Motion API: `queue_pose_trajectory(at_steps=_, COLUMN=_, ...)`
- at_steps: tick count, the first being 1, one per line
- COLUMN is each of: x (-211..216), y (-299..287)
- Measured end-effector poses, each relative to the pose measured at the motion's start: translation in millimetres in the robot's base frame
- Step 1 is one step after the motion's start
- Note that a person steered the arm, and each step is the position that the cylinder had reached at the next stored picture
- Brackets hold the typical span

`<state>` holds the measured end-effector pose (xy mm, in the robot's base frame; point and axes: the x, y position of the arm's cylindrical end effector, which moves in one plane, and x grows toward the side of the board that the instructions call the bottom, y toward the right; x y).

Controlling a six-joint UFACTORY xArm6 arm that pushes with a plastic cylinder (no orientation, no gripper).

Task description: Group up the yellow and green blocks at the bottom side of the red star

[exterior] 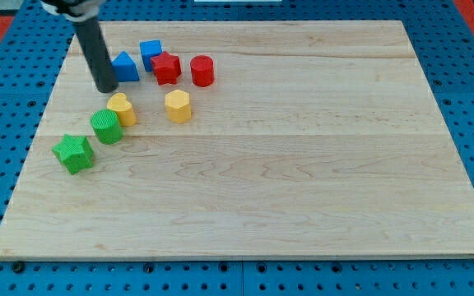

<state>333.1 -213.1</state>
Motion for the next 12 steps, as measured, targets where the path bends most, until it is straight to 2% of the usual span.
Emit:
queue_pose_trajectory(at_steps=1, x=-31.5, y=39.7)
queue_pose_trajectory(at_steps=2, x=-26.2, y=57.0)
queue_pose_trajectory(at_steps=3, x=-2.4, y=-4.1)
queue_pose_trajectory(at_steps=4, x=54.7, y=-8.2)
queue_pose_trajectory(at_steps=5, x=87.6, y=74.6)
queue_pose_trajectory(at_steps=6, x=76.5, y=29.6)
queue_pose_trajectory(at_steps=7, x=120.5, y=-32.1)
queue_pose_trajectory(at_steps=8, x=158.6, y=-70.2)
queue_pose_trajectory(at_steps=9, x=188.7, y=-43.9)
queue_pose_trajectory(at_steps=11, x=124.4, y=46.1)
queue_pose_trajectory(at_steps=12, x=141.8, y=37.0)
